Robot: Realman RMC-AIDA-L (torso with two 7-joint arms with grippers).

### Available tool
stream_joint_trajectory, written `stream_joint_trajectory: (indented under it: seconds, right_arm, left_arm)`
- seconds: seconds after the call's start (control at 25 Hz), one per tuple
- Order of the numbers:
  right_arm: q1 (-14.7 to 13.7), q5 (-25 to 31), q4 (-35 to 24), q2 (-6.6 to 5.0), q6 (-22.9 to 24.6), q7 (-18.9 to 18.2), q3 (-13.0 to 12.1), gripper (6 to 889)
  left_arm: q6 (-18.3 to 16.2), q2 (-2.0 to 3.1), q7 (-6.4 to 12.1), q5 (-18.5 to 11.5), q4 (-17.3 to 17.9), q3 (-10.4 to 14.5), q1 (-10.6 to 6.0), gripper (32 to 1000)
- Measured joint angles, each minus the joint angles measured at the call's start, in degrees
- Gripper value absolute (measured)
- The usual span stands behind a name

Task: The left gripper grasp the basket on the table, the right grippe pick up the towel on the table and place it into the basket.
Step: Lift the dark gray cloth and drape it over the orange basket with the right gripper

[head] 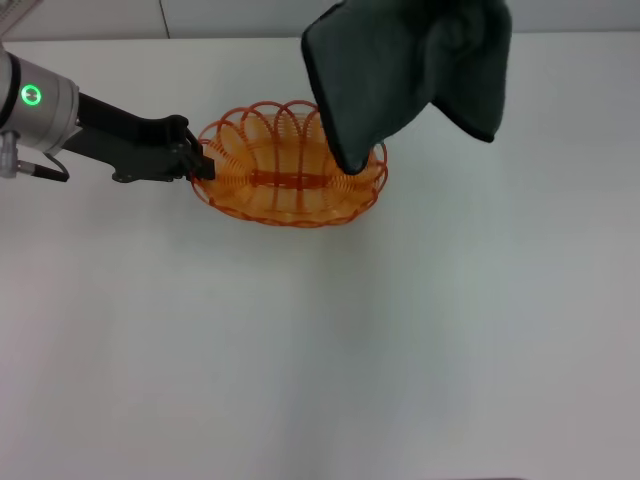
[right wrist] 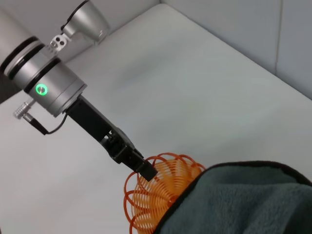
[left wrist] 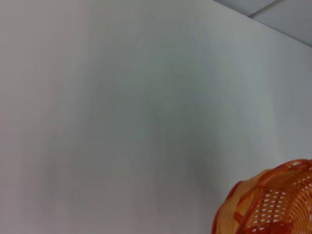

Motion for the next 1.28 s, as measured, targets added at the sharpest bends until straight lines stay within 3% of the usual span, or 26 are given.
stream_joint_trajectory:
  seconds: [0.28, 0.48, 0.96, 1.12, 1.28]
  right_arm:
    - [2.34, -0.12, 4.96, 2.04, 6.83, -2.29, -6.04, 77]
    - [3.19, -0.27, 7.44, 3.59, 10.3, -4.39, -9.0, 77]
    - [4.8, -3.61, 12.8, 7.95, 17.38, -10.01, -11.16, 78]
    - [4.97, -3.55, 13.9, 8.45, 18.79, -10.43, -13.28, 78]
    - [5.0, -3.46, 15.49, 8.5, 20.07, -10.93, -13.52, 77]
  left_arm:
    - [0.0, -0.16, 0.0, 0.0, 0.0, 0.08, -0.19, 84]
    - [0.0, -0.22, 0.0, 0.0, 0.0, 0.08, -0.51, 84]
    - [0.02, -0.32, 0.0, 0.0, 0.0, 0.08, -0.77, 81]
    - [0.05, -0.32, 0.0, -0.01, 0.0, 0.07, -0.95, 81]
    - [0.1, -0.36, 0.0, -0.01, 0.0, 0.08, -1.15, 82]
